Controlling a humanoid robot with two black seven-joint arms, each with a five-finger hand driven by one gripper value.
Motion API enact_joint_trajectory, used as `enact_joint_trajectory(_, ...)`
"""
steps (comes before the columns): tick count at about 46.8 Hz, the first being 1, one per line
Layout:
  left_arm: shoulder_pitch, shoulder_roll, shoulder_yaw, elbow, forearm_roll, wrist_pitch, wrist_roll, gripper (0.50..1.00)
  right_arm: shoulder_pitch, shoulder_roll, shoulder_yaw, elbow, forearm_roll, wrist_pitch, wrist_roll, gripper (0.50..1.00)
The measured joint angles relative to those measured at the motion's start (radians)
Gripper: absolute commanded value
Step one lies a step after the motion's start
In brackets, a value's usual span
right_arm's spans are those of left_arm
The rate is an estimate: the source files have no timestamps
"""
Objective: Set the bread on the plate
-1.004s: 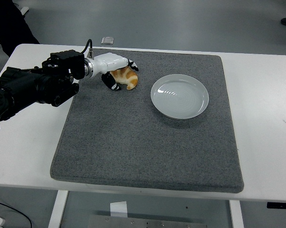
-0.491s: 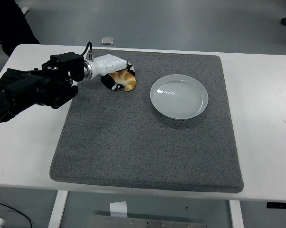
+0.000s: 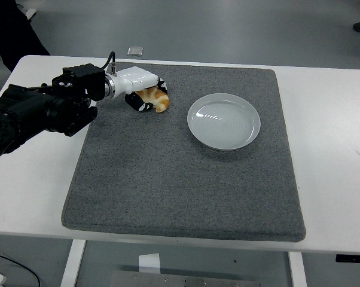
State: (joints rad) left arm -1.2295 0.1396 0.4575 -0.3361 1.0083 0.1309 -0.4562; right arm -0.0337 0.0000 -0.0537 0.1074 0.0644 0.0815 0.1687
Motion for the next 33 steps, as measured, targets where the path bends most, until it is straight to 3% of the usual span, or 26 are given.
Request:
enact_joint_trajectory(23,-0.016,-0.009,-0.028,0.004,-0.021,0.04,0.002,0.5,0.0,0.0,0.0,0.0,0.0,0.0,0.0,0.932)
enact_joint_trajectory(33,-0.074,-0.004,-0.066,-0.005,-0.051,0.043,-0.001,0.5,0.0,0.0,0.0,0.0,0.0,0.0,0.0,0.932)
